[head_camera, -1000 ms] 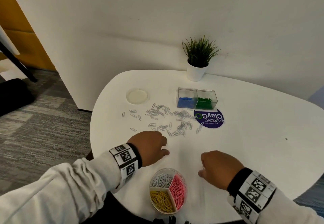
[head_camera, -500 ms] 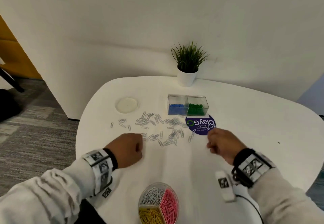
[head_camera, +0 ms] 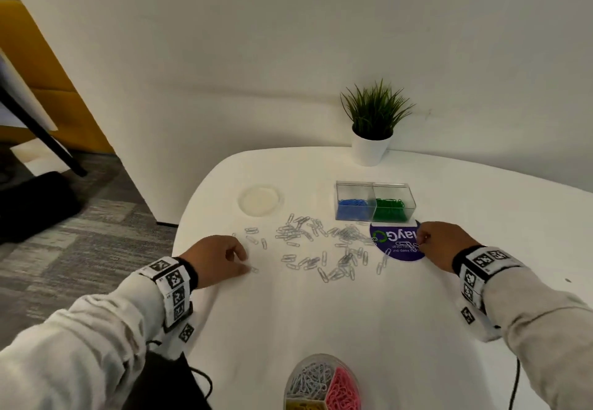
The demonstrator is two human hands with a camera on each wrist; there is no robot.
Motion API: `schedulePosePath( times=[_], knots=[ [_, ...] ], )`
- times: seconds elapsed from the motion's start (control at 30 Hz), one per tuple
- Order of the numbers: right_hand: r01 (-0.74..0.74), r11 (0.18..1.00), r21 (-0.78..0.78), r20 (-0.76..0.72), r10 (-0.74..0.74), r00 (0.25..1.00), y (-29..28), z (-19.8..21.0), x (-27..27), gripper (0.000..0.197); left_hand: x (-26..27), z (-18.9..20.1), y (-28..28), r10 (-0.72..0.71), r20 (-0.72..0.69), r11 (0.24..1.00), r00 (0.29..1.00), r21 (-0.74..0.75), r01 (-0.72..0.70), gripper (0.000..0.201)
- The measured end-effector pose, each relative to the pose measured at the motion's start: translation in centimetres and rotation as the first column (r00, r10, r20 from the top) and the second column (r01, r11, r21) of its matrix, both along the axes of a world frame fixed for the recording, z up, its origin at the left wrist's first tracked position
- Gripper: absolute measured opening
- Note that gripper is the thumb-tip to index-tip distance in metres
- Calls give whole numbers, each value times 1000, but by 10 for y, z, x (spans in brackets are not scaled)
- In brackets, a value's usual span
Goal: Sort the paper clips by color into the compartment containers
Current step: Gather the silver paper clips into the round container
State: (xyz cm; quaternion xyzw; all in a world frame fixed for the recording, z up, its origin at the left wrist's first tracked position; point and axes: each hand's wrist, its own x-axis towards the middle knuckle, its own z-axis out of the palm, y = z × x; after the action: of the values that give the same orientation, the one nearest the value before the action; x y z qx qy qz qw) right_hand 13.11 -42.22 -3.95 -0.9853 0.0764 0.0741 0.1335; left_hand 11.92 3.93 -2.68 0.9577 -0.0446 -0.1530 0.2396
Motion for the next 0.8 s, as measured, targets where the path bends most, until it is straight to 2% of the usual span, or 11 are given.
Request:
schedulePosePath(
  times=[0.2, 0.27, 0.3, 0.33, 0.4, 0.43, 0.5, 0.57, 0.63, 0.73, 0.8],
  knots=[
    [-80, 990, -113, -93, 69, 993, 4, 8, -6, 10, 3, -5, -6, -430, 207, 872, 879, 348, 345, 13],
    [91, 989, 121, -19, -89, 996, -3, 12, -6, 10, 3, -6, -8, -478, 203, 840, 854, 390, 377, 12],
    [210, 898, 387, 2, -229, 973, -7, 14, -6, 10, 2, -6, -8, -468, 204, 847, 860, 380, 371, 11],
    [313, 639, 703, -59, -387, 920, -10, 15, -8, 11, 3, -6, -8, -416, 197, 874, 888, 355, 332, 13],
    [319, -119, 940, -335, -480, 811, -18, 20, -11, 15, 7, -3, -4, -145, 173, 987, 974, 96, 129, 18],
    [282, -333, 900, -414, -445, 794, -22, 22, -13, 31, 11, -1, -1, 60, 102, 987, 993, -157, -44, 19],
    [259, -446, 857, -454, -414, 789, -26, 25, -14, 40, 21, 5, 8, 358, -127, 722, 925, -591, -361, 22],
    [320, -299, 899, -429, -461, 777, -23, 25, -13, 18, 30, 11, 17, 465, -300, 437, 833, -740, -511, 21],
    [411, 86, 907, -321, -490, 810, -15, 20, -9, 10, 35, 15, 23, 491, -382, 347, 783, -739, -578, 19],
    [284, 848, 447, -110, -262, 959, -4, 12, -1, 17, 43, 13, 25, 517, -439, 356, 735, -670, -651, 12],
    [102, 989, 105, -104, -91, 990, 8, 10, 0, 24, 49, 9, 21, 525, -363, 541, 770, -556, -631, 19]
  ],
)
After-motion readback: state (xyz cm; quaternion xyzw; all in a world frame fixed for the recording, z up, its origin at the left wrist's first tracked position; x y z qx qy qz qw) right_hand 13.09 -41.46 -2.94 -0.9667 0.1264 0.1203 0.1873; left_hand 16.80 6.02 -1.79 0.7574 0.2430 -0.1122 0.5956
